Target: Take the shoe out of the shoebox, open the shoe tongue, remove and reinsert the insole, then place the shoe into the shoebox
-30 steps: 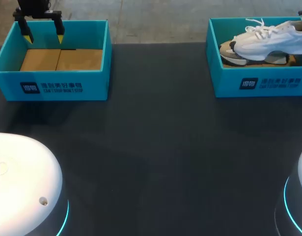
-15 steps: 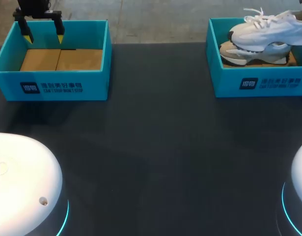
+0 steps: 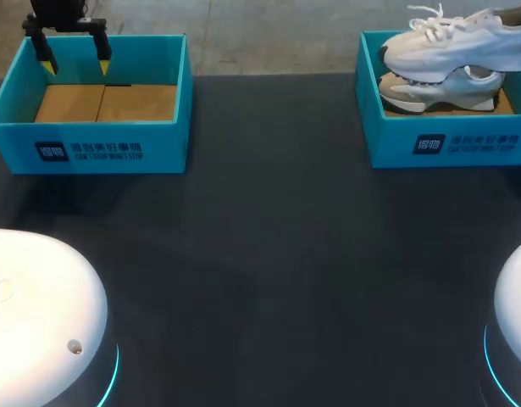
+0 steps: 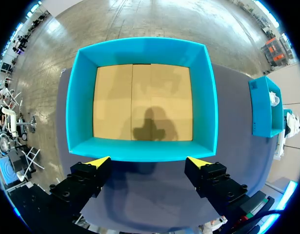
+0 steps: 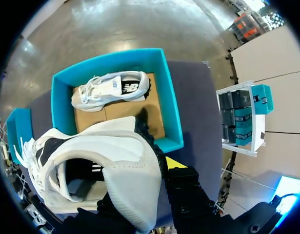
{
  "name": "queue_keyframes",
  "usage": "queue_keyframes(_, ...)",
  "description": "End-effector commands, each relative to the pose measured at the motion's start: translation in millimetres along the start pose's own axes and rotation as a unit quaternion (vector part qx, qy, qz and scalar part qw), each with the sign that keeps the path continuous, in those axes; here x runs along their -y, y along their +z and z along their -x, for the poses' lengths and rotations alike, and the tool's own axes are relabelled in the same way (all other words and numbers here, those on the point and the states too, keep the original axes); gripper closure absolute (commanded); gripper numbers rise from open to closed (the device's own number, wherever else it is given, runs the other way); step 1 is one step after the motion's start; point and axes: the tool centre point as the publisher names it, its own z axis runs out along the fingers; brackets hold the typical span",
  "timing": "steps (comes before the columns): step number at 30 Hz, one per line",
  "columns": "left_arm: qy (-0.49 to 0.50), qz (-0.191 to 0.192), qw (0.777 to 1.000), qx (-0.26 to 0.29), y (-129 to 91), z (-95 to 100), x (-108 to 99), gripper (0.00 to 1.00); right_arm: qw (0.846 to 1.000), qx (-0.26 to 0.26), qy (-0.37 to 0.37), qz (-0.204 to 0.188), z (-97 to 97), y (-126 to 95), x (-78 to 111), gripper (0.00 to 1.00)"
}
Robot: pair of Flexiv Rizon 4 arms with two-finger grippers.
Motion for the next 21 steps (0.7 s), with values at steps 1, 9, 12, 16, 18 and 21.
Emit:
queue_keyframes(1, 0.000, 0.000, 1.000, 0.000, 0, 0.2, 0, 0.00, 1.000, 0.001, 0.005, 0.011, 2.3, -12, 11.2, 1.00)
queue_keyframes(9, 0.000, 0.000, 1.000, 0.000, 0, 0.2, 0, 0.00, 1.000, 0.015, 0.016, 0.006, 5.6, -24, 28.3, 1.00)
queue_keyframes(12, 0.000, 0.000, 1.000, 0.000, 0, 0.2, 0, 0.00, 1.000, 0.016, 0.022, 0.002, 3.8, -27, 41.4, 1.00)
queue_keyframes(16, 0.000, 0.000, 1.000, 0.000, 0, 0.2, 0, 0.00, 0.999, 0.007, 0.038, -0.007, -4.6, -29, 62.0, 1.00)
queue_keyframes(18, 0.000, 0.000, 1.000, 0.000, 0, 0.2, 0, 0.00, 0.999, 0.003, 0.043, -0.009, -11.0, -29, 72.4, 1.00)
queue_keyframes(21, 0.000, 0.000, 1.000, 0.000, 0, 0.2, 0, 0.00, 0.999, -0.006, 0.050, -0.010, -22.6, -30, 85.2, 1.00)
